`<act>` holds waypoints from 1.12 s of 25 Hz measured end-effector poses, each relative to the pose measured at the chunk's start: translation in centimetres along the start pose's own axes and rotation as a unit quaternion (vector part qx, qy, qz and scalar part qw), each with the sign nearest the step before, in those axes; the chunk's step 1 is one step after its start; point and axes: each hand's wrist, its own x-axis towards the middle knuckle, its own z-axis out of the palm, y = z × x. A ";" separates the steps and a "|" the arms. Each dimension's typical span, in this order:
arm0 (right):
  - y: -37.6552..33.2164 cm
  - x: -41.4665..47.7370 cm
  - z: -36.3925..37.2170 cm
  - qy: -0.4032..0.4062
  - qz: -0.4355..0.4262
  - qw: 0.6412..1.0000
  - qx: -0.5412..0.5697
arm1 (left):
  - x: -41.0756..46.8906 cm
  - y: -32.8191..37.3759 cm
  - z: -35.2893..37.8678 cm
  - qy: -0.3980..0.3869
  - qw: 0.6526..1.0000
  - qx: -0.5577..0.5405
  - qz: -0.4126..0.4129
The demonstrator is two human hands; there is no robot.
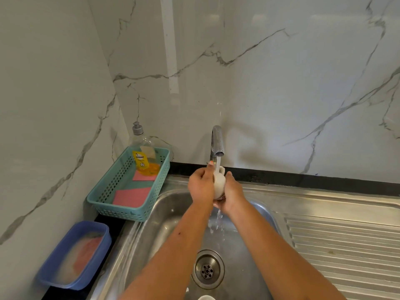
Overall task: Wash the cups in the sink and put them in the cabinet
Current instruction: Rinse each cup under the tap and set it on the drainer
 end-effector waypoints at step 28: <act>1.7 0.5 -2.3 -0.023 -0.457 0.438 -0.774 | 2.4 -3.4 -3.0 -0.018 0.948 -0.151 -0.279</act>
